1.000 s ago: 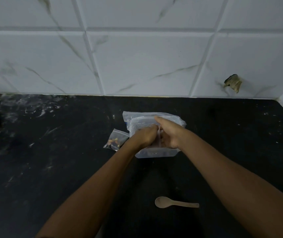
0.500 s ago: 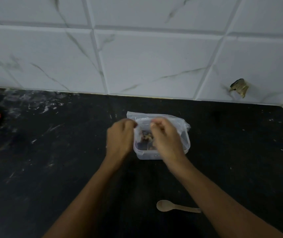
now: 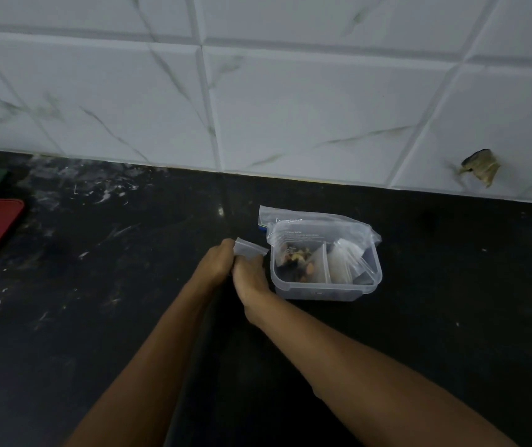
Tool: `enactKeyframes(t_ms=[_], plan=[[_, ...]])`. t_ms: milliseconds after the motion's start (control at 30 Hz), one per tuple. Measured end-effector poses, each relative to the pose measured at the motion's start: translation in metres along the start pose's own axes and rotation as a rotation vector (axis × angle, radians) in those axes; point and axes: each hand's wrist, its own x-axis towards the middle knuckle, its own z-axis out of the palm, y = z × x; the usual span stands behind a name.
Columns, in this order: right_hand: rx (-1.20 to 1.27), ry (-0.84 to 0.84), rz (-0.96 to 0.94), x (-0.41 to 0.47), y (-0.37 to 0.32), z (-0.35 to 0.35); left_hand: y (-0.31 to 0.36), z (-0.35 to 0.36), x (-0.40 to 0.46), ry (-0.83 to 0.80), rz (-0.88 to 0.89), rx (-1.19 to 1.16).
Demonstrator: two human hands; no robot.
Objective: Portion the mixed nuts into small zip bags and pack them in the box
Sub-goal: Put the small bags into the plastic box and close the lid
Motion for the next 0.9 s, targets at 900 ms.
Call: enactKeyframes(t_ms=[900], plan=[[0.212,-0.231,-0.120,-0.103,-0.067,-0.166,0.064,0.061,-0.066,-0.325,0.361,-0.062]])
